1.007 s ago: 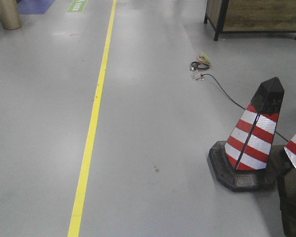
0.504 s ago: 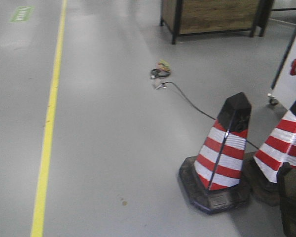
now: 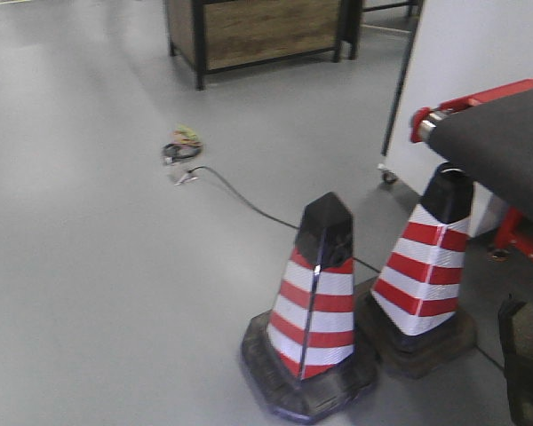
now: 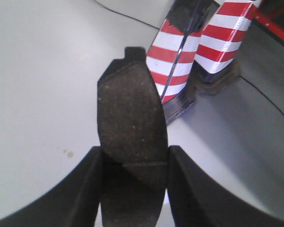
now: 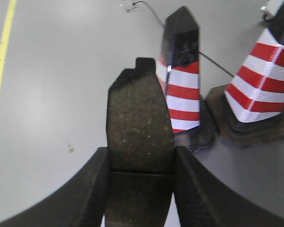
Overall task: Move and align brake pads A on conveyor
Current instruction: 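Turn the base to face the dark grey conveyor belt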
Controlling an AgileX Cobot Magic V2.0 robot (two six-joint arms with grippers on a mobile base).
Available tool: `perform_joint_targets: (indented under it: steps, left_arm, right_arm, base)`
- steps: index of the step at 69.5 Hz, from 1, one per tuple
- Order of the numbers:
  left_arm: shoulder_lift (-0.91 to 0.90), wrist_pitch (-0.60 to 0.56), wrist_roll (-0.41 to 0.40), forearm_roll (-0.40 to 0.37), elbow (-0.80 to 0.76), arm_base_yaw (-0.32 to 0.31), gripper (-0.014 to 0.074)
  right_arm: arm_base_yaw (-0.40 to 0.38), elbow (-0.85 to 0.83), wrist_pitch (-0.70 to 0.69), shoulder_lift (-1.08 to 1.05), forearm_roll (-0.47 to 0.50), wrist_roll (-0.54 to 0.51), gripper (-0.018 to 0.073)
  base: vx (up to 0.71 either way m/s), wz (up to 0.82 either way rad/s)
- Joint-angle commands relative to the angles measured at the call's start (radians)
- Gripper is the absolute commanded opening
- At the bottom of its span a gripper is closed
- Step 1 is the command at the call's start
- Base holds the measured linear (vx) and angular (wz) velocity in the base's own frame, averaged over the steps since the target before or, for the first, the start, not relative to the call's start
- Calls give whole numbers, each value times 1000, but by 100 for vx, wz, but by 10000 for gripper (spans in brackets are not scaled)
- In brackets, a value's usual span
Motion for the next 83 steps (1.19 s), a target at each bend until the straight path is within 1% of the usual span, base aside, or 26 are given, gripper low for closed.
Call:
perform_joint_targets:
  steps: [1,34,83]
  left_arm:
    - [2,-74,-2,-7,-29,-7,174]
    - [2,-74,-2,-7,-29,-7,174]
    - [2,-74,-2,-7,-29,-7,174]
  right_arm:
    - [-3,-29,-83,3,-18,-9,177]
    - [-3,-29,-83,3,-18,-9,177]
    - [-3,-29,-83,3,-18,-9,177]
  base:
    - [37,-52]
    - [35,-55]
    - [27,-67]
